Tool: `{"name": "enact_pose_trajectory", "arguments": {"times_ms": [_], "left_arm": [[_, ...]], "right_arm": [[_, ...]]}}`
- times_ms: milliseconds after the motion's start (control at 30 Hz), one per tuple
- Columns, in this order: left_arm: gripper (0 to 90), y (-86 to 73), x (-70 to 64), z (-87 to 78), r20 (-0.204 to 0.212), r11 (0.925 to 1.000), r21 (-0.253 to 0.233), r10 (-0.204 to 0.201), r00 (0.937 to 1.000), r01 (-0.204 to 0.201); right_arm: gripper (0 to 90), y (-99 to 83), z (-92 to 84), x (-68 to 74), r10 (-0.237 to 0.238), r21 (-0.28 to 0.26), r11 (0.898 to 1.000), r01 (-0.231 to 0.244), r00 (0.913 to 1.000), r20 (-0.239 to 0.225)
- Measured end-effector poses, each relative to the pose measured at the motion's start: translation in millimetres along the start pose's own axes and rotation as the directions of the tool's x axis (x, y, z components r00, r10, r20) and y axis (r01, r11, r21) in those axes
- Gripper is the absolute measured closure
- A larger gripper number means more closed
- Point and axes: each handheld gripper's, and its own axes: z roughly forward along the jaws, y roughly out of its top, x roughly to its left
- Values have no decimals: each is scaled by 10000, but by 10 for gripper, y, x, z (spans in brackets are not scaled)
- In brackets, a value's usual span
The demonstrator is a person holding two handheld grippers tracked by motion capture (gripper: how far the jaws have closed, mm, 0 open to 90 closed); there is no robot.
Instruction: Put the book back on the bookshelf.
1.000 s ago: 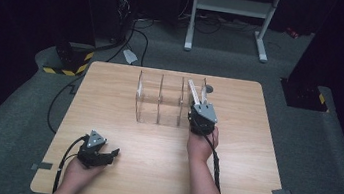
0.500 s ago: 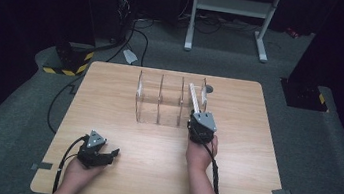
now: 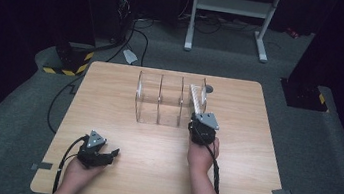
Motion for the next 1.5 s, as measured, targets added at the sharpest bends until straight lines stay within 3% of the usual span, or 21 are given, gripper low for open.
{"name": "enact_pose_trajectory", "arguments": {"times_ms": [200,467,600,767,900,1500], "left_arm": [[322,0,-2,-1,-14,10000,3,5,10000,-5],[322,-1,-3,-1,-23,10000,-2,-11,10000,11],[322,-1,-4,-1,-22,10000,6,-18,10000,18],[322,0,-3,-1,-24,10000,0,-10,10000,10],[322,0,-2,0,-25,10000,-4,-19,10000,19],[326,-6,-6,-9,-45,10000,21,-43,10000,43]], "right_arm": [[664,13,-19,-66,95,421,9991,-89,9999,-144],[634,-26,-90,-94,50,537,9985,-37,9997,-243],[638,-76,-166,-111,137,390,9992,-127,9996,-245],[741,-60,-191,-116,229,280,9994,-222,9995,-236],[749,-83,-205,-36,-322,-232,9992,322,9995,-16],[751,109,-89,52,-224,-846,9961,259,9989,417]]}}
